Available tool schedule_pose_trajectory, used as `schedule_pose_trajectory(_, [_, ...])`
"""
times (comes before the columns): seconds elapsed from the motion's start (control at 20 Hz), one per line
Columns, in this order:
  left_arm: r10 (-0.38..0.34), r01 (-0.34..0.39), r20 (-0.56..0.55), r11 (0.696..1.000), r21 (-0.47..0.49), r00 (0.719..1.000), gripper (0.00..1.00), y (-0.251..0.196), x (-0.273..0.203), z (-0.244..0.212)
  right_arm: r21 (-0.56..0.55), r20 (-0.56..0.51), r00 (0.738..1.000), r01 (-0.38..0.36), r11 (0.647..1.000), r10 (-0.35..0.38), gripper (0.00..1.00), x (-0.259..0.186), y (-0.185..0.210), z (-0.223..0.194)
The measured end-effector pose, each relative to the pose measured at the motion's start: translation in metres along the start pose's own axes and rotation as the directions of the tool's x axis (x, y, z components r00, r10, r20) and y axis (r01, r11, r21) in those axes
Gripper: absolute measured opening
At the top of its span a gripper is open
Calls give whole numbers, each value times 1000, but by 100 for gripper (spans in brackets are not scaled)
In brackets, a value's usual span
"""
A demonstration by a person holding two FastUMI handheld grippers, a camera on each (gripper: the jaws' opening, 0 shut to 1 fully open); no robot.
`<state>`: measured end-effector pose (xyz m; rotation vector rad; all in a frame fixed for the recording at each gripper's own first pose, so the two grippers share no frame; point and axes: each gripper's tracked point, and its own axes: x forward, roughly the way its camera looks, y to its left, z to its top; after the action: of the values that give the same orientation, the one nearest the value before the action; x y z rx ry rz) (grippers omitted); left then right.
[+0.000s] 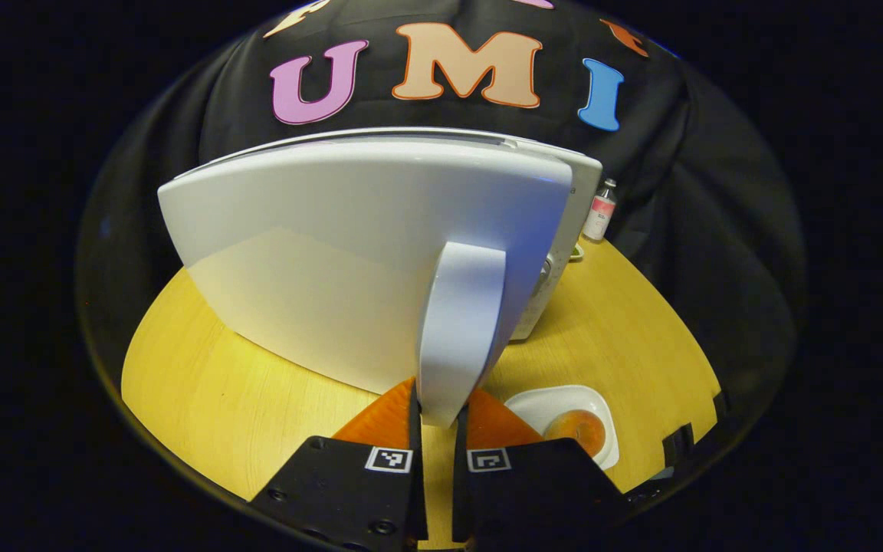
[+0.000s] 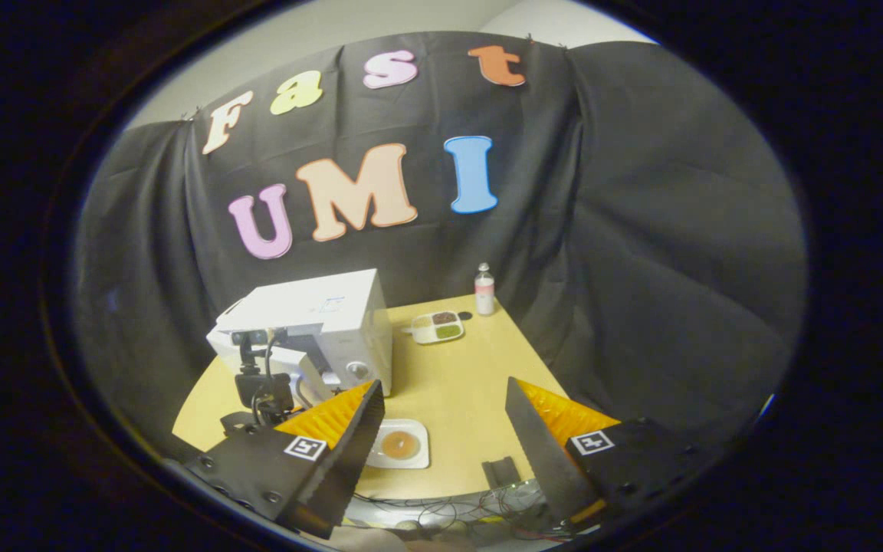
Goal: Open the microwave oven with the left hand, put the food in, and close the microwave oven.
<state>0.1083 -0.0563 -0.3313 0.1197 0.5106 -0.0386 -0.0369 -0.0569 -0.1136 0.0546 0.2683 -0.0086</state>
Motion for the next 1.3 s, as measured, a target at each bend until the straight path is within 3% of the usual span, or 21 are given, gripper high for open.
schedule_pose_trajectory(0.25, [28,-28,-1,996,-83,1000,22,15,-23,-14,-37,-25,996,-89,995,88,92,0,9,-13])
schedule_pose_trajectory(0.35, [30,-28,8,992,-126,1000,29,22,-31,-14,-51,-41,993,-117,992,115,92,1,8,-19])
schedule_pose_trajectory(0.45, [58,-54,31,990,-127,998,43,34,-40,-14,-63,-56,989,-144,988,140,92,3,7,-25])
schedule_pose_trajectory(0.5, [75,-69,43,990,-122,996,61,41,-45,-12,-69,-64,986,-158,985,154,92,5,7,-26])
schedule_pose_trajectory(0.55, [93,-86,52,989,-124,994,71,48,-50,-11,-77,-72,983,-172,982,167,92,6,8,-28])
schedule_pose_trajectory(0.6, [109,-100,58,986,-134,992,94,55,-56,-11,-86,-76,981,-186,979,179,92,7,8,-29])
schedule_pose_trajectory(0.7, [100,-90,49,981,-170,994,100,60,-67,-15,-106,-82,976,-211,972,203,92,13,9,-28])
schedule_pose_trajectory(0.95, [163,-155,22,969,-194,986,100,86,-99,-31,-127,-105,963,-261,957,249,92,27,25,-34])
schedule_pose_trajectory(1.2, [182,-172,21,955,-241,983,100,119,-137,-40,-144,-138,952,-291,946,272,92,45,62,-42])
schedule_pose_trajectory(1.25, [186,-176,18,954,-243,982,100,127,-145,-43,-145,-142,951,-294,945,274,99,46,72,-45])
schedule_pose_trajectory(1.3, [190,-180,16,952,-249,982,100,136,-152,-45,-142,-147,949,-298,944,278,99,47,84,-47])
